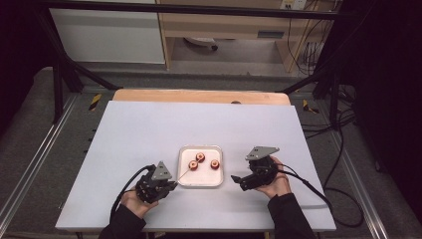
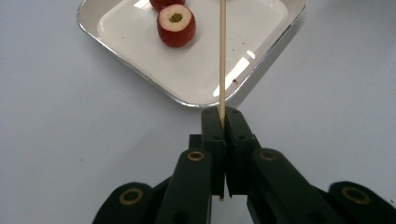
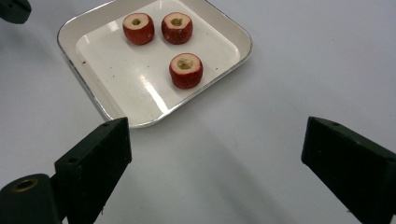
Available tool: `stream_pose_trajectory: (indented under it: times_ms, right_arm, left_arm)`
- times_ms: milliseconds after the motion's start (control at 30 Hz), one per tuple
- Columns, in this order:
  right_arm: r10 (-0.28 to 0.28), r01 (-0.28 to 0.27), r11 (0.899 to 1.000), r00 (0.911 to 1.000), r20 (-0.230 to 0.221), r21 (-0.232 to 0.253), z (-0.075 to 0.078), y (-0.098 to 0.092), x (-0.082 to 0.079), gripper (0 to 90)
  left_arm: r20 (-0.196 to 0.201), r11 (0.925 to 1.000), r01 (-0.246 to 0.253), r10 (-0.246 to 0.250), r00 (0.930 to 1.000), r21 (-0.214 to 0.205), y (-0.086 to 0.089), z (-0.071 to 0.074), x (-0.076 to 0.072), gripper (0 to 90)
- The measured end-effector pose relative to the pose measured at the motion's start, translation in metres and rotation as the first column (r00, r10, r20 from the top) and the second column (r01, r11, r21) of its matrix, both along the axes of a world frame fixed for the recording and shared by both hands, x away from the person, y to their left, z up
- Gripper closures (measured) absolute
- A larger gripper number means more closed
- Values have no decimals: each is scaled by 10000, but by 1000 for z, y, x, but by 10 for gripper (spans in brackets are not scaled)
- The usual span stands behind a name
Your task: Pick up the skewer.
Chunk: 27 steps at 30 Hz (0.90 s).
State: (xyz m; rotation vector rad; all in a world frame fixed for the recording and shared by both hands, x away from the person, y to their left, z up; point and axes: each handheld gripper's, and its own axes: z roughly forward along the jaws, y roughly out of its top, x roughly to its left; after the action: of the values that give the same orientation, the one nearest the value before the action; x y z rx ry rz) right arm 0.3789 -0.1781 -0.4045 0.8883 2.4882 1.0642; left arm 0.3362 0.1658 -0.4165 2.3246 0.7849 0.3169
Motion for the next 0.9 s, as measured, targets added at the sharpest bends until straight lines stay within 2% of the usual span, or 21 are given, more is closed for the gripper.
stream_pose_trajectory:
  times_ms: [100, 200, 400, 533, 900]
  right_arm:
    - [-318, 321, 9994, 9992, -247, 137, 2, 2, 4, 73]
    - [-416, 423, 9988, 9988, -270, 229, 5, 6, 7, 70]
    - [-318, 322, 9994, 9987, -392, 95, 10, 19, 12, 68]
    - [-266, 280, 9994, 9970, -733, 178, 13, 28, 19, 69]
    - [253, -293, 9992, 9912, -1299, -284, 9, 47, 38, 119]
  left_arm:
    - [15, 9996, -154, 154, 9999, -222, 6, -1, -1, 880]
    - [66, 9992, -218, 220, 9997, -336, 10, -2, -3, 880]
    - [81, 9980, -288, 293, 9995, -570, 15, -5, -4, 880]
    - [103, 9973, -311, 319, 9994, -659, 16, -5, -5, 880]
    - [90, 9965, -315, 323, 9994, -777, 18, -6, -4, 880]
